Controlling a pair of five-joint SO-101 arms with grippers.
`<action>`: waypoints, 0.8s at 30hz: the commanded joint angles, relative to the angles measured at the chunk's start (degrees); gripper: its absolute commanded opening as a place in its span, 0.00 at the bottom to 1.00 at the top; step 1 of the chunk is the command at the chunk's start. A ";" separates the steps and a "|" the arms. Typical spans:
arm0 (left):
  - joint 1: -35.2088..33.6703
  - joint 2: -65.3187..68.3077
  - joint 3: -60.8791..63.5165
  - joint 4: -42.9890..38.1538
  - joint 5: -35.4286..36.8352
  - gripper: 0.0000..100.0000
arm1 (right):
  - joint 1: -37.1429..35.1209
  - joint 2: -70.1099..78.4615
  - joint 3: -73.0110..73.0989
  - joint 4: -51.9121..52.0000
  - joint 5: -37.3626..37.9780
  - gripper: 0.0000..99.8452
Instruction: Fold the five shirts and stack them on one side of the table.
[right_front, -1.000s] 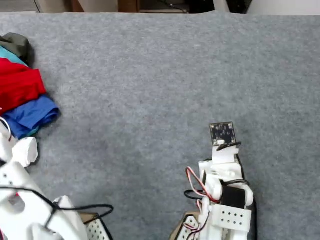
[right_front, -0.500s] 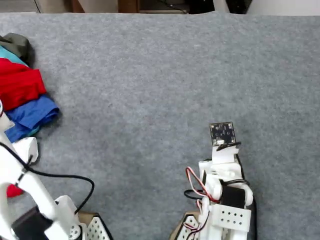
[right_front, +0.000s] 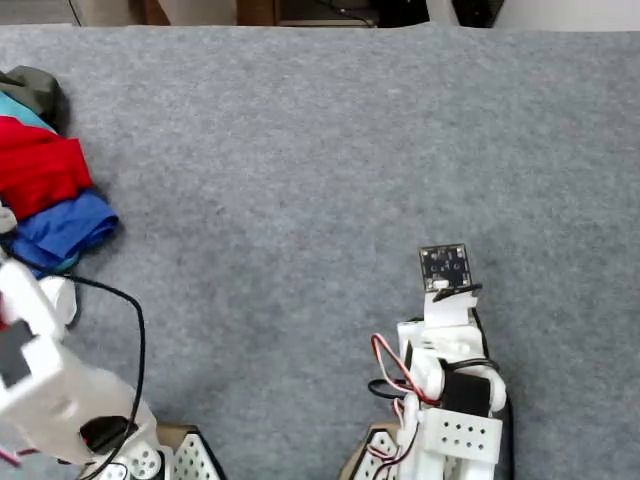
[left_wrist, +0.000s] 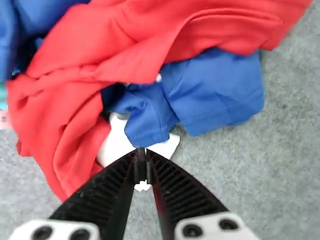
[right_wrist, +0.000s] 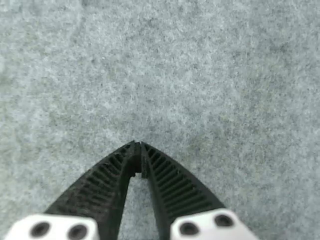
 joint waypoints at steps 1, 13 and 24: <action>-0.18 5.76 -16.44 4.48 -0.53 0.02 | 0.57 -0.40 0.04 0.18 0.35 0.01; -13.01 12.09 -37.36 0.09 -0.18 0.02 | 0.57 -0.40 0.04 0.18 0.35 0.01; -20.48 23.60 -38.95 -14.07 -6.95 0.18 | 0.57 -0.40 0.04 0.18 0.35 0.01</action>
